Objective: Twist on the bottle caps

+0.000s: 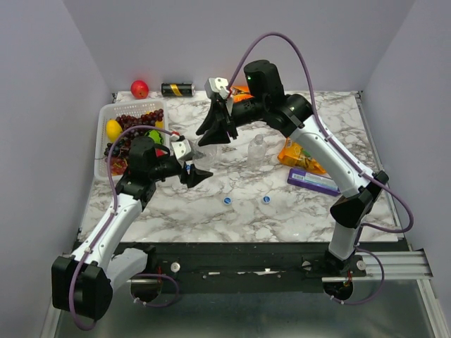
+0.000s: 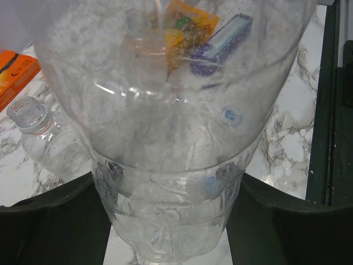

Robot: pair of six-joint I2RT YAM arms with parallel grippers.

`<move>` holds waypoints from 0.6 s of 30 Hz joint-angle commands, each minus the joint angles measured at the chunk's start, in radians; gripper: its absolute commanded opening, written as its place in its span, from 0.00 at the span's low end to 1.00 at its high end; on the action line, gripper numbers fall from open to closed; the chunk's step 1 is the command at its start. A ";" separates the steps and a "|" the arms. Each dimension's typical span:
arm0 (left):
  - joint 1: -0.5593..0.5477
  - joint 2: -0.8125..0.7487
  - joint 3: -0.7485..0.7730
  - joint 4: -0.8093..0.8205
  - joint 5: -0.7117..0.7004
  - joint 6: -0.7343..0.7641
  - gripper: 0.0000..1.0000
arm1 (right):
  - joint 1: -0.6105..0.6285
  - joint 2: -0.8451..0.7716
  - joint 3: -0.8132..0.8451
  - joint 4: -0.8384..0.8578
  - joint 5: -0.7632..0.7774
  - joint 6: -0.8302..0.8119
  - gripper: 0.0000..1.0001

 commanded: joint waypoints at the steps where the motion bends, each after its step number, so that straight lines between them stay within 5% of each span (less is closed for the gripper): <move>1: -0.032 -0.024 0.004 0.098 0.030 -0.055 0.63 | 0.006 0.029 0.019 -0.015 0.009 -0.002 0.01; 6: -0.038 -0.016 -0.002 0.101 0.015 -0.086 0.47 | 0.004 0.027 0.018 -0.014 0.049 0.018 0.12; 7: -0.038 -0.019 -0.007 0.110 0.006 -0.099 0.40 | 0.001 0.020 0.016 -0.015 0.104 0.025 0.29; 10: -0.038 -0.050 -0.033 0.094 -0.039 -0.118 0.29 | -0.032 -0.040 0.018 -0.015 0.193 0.047 0.55; 13: -0.038 -0.097 -0.080 0.054 -0.099 -0.098 0.22 | -0.097 -0.121 0.004 -0.017 0.263 0.097 0.72; 18: -0.038 -0.184 -0.149 -0.003 -0.227 -0.047 0.00 | -0.145 -0.372 -0.358 -0.018 0.389 -0.147 0.80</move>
